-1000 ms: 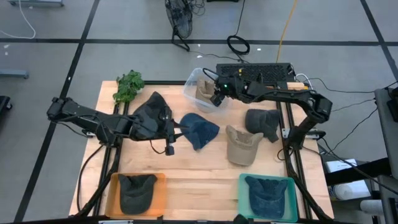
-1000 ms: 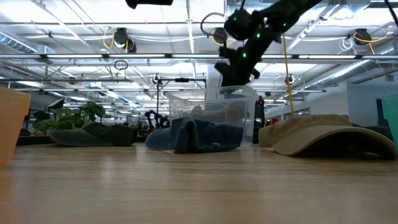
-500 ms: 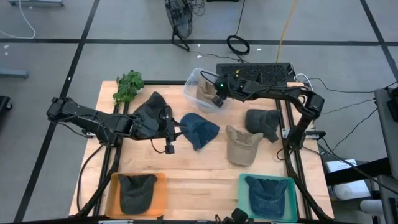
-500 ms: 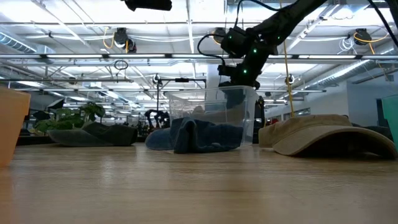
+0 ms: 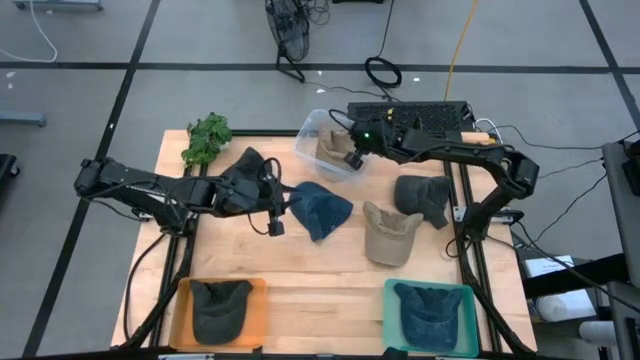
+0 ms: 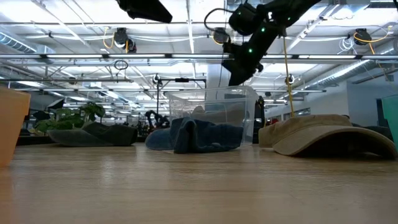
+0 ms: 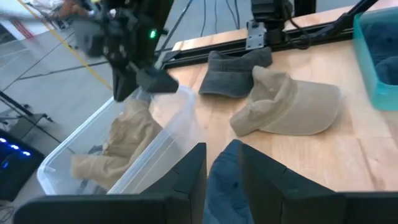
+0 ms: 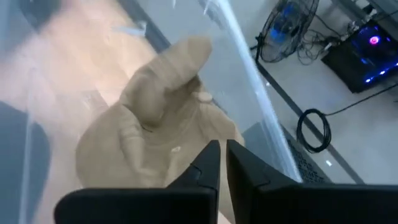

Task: Pick & Place hat
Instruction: Adjust the transparent bin

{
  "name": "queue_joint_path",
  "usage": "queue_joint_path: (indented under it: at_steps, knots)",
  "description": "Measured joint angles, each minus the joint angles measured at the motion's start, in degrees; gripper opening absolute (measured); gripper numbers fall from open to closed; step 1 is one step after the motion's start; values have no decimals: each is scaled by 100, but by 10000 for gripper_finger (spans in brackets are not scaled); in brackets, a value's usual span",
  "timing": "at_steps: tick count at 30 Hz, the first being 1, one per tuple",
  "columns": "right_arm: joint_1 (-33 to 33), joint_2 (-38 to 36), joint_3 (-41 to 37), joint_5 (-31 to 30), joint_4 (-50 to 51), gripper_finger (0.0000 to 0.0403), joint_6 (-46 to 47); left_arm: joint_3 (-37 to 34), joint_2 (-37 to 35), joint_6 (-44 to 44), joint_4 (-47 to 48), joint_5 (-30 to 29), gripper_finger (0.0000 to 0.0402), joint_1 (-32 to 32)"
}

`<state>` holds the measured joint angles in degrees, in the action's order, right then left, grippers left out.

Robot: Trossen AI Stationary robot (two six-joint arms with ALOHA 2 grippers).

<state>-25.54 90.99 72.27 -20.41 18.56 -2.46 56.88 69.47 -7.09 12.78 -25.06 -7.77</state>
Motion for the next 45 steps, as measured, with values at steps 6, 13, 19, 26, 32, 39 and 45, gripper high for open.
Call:
queue_joint_path:
  at_steps: [6,13,19,26,32,39,45]
  knots:
    - [381,-619,-1,719,389,15,202,0,54,-15,-35,15,102,168]
    - [1443,-1807,-771,726,409,20,657,-8,295,-181,-94,908,102,351]
    - [2475,-2930,-2337,725,-642,20,1287,-7,963,-446,-958,943,102,357]
    - [3040,-4061,-3726,697,-2309,20,941,56,1558,-642,-2175,670,141,424]
    - [3043,-4804,-4033,715,-2677,20,427,1242,1929,-273,-557,478,243,717]
    - [3053,-5182,-4028,721,-2669,20,143,2709,2859,-442,1534,663,301,1134]
    - [3053,-5204,-4030,891,-2645,20,131,3121,3368,-930,2323,704,265,1553]
